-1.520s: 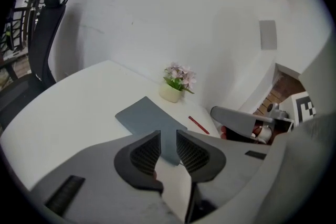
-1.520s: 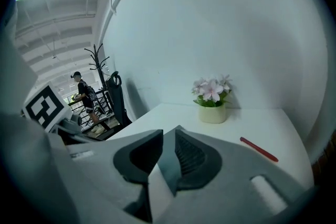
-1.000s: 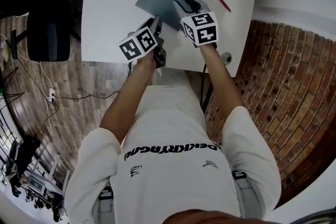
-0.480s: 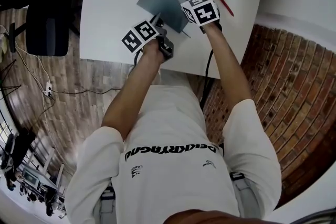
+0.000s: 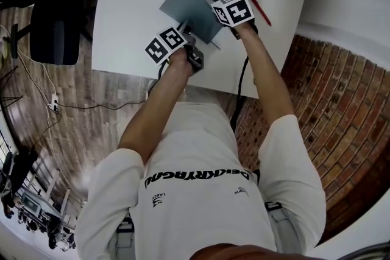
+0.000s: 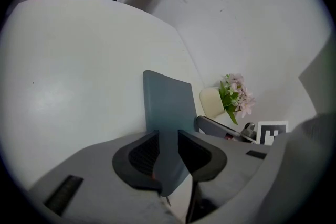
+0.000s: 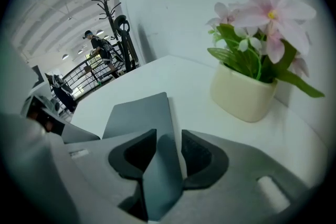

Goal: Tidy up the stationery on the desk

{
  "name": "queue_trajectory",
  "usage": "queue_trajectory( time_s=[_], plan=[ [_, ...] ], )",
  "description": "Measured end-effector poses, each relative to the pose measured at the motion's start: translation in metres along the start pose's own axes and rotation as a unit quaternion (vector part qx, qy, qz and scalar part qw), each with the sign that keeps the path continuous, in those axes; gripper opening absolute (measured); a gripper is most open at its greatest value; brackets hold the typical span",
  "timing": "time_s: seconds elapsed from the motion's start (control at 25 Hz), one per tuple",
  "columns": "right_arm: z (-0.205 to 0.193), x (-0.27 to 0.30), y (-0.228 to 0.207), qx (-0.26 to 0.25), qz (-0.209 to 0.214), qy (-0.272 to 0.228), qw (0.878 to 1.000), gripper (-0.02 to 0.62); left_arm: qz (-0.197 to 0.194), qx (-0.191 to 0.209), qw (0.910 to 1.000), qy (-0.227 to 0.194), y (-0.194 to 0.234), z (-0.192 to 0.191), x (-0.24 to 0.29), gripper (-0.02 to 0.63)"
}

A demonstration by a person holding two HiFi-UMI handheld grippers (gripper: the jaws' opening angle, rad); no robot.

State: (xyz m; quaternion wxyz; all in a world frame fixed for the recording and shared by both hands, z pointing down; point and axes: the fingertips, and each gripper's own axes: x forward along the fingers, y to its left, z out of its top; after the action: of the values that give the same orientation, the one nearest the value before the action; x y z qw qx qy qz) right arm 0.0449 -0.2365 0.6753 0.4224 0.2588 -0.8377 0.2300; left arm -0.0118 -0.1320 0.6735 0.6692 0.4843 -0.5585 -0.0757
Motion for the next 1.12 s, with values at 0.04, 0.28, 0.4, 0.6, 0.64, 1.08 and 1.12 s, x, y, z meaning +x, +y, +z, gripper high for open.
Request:
queue_trajectory(
  time_s=[0.04,0.28,0.4,0.6,0.64,1.08,1.12],
  plan=[
    [-0.001,0.001,0.0,0.008,0.006,0.001,1.0,0.138,0.0,0.0,1.0,0.0,0.0,0.0,0.0,0.107],
    [-0.011,0.007,0.001,0.022,0.022,0.013,0.999,0.14,0.015,0.02,0.9997,0.007,0.003,-0.002,-0.001,0.107],
    [-0.012,0.007,-0.002,0.025,0.022,0.021,0.999,0.14,0.018,0.015,0.9997,0.004,0.005,-0.001,0.0,0.107],
    [-0.015,0.008,-0.002,0.042,0.04,0.033,0.998,0.138,0.034,0.03,0.9989,0.012,0.007,-0.002,0.001,0.107],
    [-0.014,0.008,-0.002,0.044,0.041,0.034,0.998,0.138,0.037,0.033,0.9987,0.014,0.007,-0.001,0.001,0.107],
    [-0.023,0.003,0.001,0.071,0.041,0.032,0.996,0.131,0.066,0.063,0.9955,0.025,0.021,0.001,0.0,0.107],
    [-0.024,0.003,0.002,0.073,0.042,0.032,0.996,0.13,0.067,0.066,0.9952,0.03,0.022,0.0,0.001,0.107]
  ],
)
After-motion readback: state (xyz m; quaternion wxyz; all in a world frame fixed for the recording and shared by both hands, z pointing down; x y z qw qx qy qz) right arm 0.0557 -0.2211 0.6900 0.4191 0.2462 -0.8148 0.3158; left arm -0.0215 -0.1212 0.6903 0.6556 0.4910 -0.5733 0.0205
